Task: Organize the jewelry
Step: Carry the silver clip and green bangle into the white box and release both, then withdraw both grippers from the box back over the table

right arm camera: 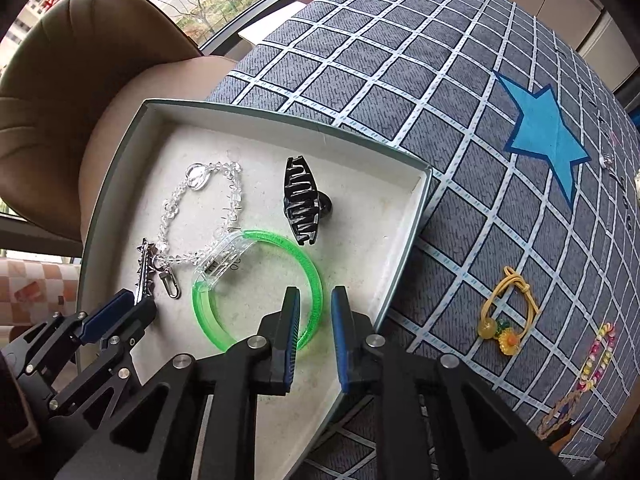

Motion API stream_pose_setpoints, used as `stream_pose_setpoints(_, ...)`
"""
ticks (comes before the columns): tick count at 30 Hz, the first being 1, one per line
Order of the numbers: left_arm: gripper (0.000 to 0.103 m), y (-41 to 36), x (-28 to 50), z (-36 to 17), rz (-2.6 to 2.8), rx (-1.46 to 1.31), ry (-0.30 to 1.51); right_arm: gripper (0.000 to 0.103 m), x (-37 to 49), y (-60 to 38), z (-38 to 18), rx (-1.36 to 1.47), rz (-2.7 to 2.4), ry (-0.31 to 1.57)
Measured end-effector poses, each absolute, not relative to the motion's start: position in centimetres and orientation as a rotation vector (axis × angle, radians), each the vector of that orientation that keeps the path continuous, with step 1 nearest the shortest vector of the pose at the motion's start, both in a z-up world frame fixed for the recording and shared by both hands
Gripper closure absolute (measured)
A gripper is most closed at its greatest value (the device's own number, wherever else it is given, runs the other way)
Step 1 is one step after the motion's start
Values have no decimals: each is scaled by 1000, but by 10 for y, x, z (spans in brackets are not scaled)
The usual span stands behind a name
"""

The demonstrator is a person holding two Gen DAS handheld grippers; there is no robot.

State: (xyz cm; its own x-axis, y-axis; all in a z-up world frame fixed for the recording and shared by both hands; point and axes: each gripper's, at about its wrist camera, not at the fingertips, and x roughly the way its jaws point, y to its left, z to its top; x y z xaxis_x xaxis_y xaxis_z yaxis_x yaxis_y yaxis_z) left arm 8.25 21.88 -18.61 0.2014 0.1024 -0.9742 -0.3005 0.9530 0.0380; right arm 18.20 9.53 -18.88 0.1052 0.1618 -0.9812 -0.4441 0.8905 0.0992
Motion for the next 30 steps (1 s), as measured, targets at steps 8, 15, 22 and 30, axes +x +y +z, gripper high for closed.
stream_pose_setpoints(8, 35, 219, 76, -174, 288, -185, 1328, 49, 165, 74, -150, -175, 472, 1340)
stream_pose_setpoints(15, 0, 212, 68, -142, 313, -164, 1247, 46, 145, 38, -134, -105, 429, 1338)
stream_pose_setpoints(22, 0, 195, 53, -128, 266, -139, 1283, 22, 120, -6, -128, -42, 356, 1365)
stream_pose_setpoints(30, 0, 149, 29, -128, 160, -30, 1327, 18, 85, -78, -133, 94, 221, 1412)
